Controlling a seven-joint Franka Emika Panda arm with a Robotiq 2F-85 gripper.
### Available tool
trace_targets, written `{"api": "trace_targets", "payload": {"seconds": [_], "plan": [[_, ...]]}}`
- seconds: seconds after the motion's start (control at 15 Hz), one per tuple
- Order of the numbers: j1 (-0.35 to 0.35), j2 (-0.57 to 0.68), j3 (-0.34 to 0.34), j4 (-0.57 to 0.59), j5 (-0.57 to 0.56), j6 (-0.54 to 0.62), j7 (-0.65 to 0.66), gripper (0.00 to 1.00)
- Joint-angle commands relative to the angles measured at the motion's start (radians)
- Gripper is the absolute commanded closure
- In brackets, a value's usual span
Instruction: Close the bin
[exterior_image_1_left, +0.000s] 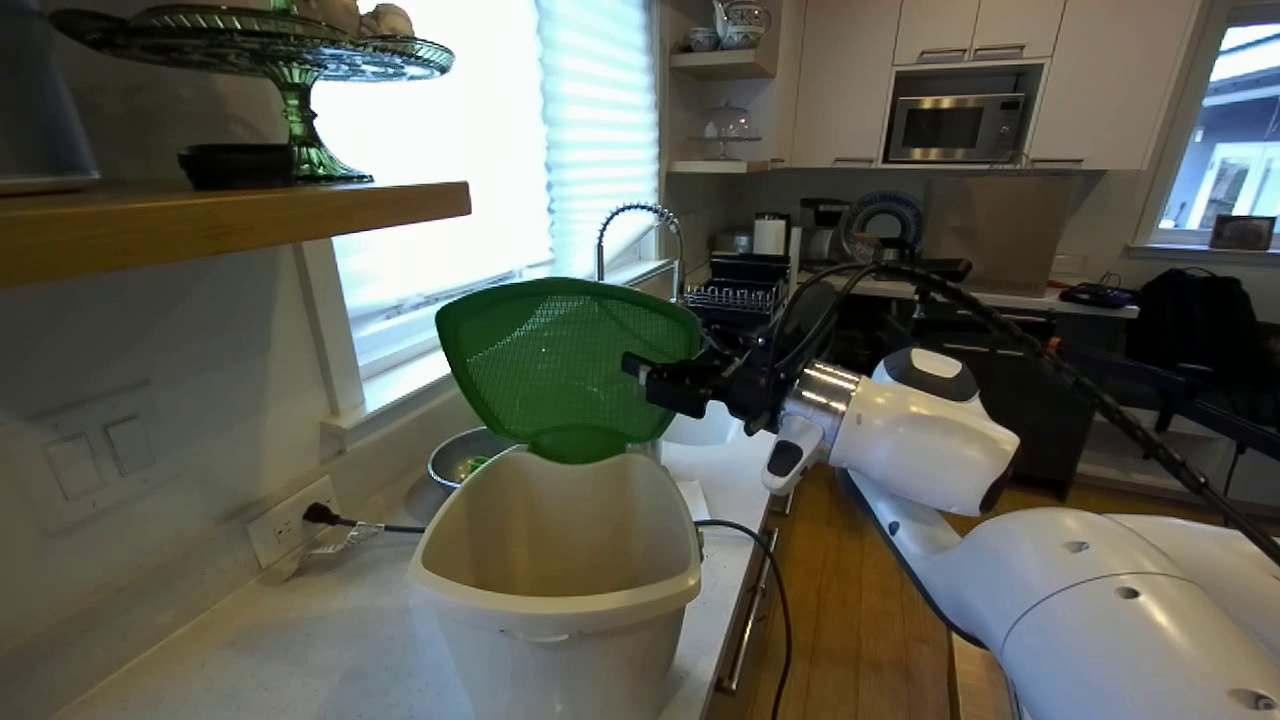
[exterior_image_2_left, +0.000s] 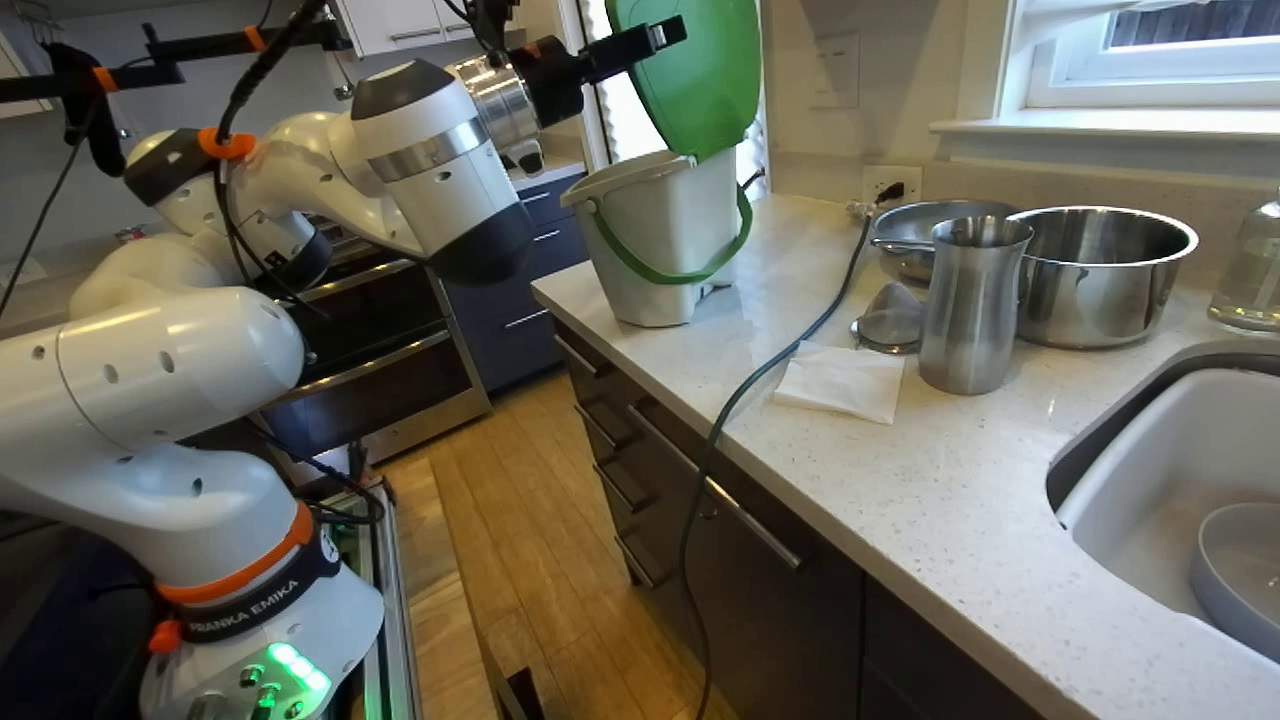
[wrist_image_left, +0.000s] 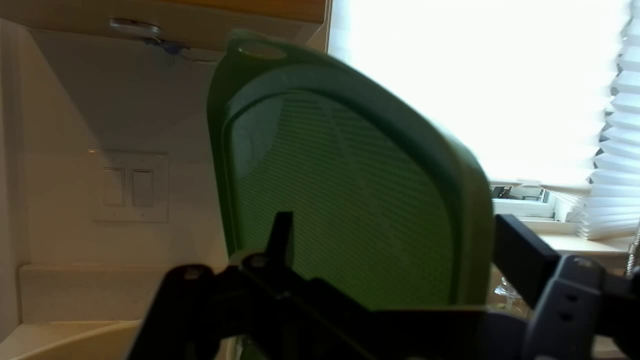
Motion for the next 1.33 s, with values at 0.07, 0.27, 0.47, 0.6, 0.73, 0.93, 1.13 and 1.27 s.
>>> {"api": "trace_targets", "payload": {"seconds": [0.07,0.27,0.47,0.6,0.73,0.93,1.13,1.27], "plan": [[0.011,0.021,0.004,-0.001,0.007,-0.008,-0.025,0.00],[0.011,0.021,0.004,-0.001,0.007,-0.008,-0.025,0.00],[0.011,0.021,0.004,-0.001,0.007,-0.008,-0.025,0.00],[0.011,0.021,0.004,-0.001,0.007,-0.008,-0.025,0.00],[0.011,0.021,0.004,-0.001,0.007,-0.008,-0.025,0.00],[0.011,0.021,0.004,-0.001,0.007,-0.008,-0.025,0.00],[0.018,0.030,0.005,-0.003,-0.010,-0.009,-0.015,0.00],[0.031,0.032,-0.001,-0.012,-0.050,0.000,0.025,0.00]]}}
